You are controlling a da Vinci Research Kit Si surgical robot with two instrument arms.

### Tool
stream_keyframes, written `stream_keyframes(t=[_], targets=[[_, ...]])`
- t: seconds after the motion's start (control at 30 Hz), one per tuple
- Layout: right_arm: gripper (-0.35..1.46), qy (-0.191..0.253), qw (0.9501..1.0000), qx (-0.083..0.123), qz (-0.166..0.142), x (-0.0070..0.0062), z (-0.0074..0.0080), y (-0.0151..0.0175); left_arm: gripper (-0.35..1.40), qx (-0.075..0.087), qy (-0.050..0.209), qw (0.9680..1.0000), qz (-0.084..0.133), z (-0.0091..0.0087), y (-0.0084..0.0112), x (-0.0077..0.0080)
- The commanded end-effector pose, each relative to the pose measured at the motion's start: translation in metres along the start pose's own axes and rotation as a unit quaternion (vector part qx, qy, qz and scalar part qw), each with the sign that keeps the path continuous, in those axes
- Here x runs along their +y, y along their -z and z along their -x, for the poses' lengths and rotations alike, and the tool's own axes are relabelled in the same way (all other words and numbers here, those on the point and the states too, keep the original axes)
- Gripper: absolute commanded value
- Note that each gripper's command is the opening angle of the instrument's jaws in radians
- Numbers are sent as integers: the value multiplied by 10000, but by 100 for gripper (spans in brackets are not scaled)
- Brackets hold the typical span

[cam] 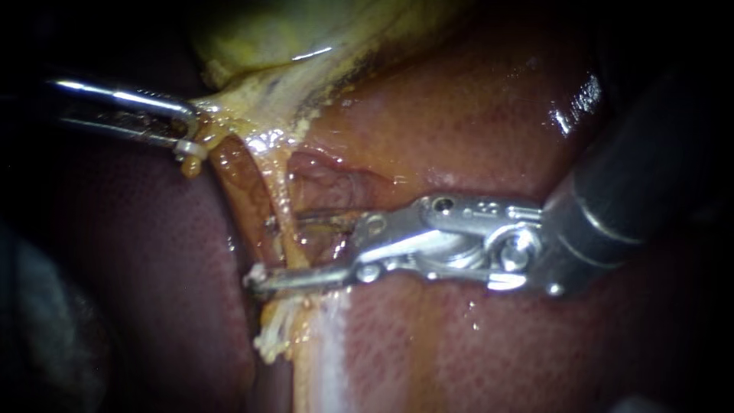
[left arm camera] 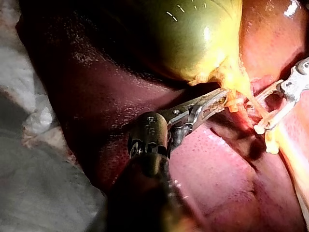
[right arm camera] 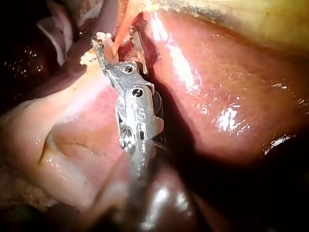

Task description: Going back first clip right tube

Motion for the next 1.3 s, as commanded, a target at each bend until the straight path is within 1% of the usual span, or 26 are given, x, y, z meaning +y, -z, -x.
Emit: stream_keyframes(t=[0.03, 0.17, 0.27, 0.37, 0.5, 0.53, 0.63, 0.73, 0.83, 0.97, 1.07, 1.13, 1.2, 1.3], targets=[[50, 112, 9999, -24, 13, -1, 0, 7, -35, 0, 0, 10000, 0, 0, 0, 0], [50, 481, 9988, 33, 44, -6, -7, 44, -35, 0, -1, 10000, 0, 0, 0, 0], [50, 614, 9980, 80, 96, -9, -13, 77, -35, 0, -4, 10000, -1, 1, 0, -1], [50, 766, 9969, 88, 154, -11, -13, 105, -35, 0, -5, 10000, -1, 1, 0, -1], [50, 939, 9954, -64, 182, -14, -10, 130, -35, 0, -5, 10000, -1, 1, 0, -1], [50, 950, 9952, -137, 181, -14, -8, 135, -35, 0, -5, 10000, -1, 1, 0, -1], [50, 1025, 9943, -225, 175, -15, -6, 141, -35, 0, -5, 10000, -1, 1, 0, -2], [50, 1024, 9943, -224, 169, -14, -5, 146, -35, 2, -6, 10000, -4, 1, -2, -2], [50, 1047, 9941, -218, 192, -14, -6, 149, -35, 13, -13, 10000, -26, 3, -10, -4], [50, 1037, 9941, -208, 230, -14, -8, 156, -35, 56, -34, 9999, -76, 9, -31, -10], [50, 1034, 9942, -207, 233, -14, -7, 159, -35, 38, -60, 10000, -49, 15, -50, -15], [50, 1032, 9942, -206, 237, -15, -7, 161, -35, -2, -78, 10000, -41, 19, -63, -17], [50, 1032, 9942, -206, 237, -15, -6, 162, -35, -22, -93, 9999, -40, 23, -71, -19], [50, 1031, 9942, -205, 234, -15, -6, 164, -35, -34, -100, 9999, -21, 24, -74, -19]])
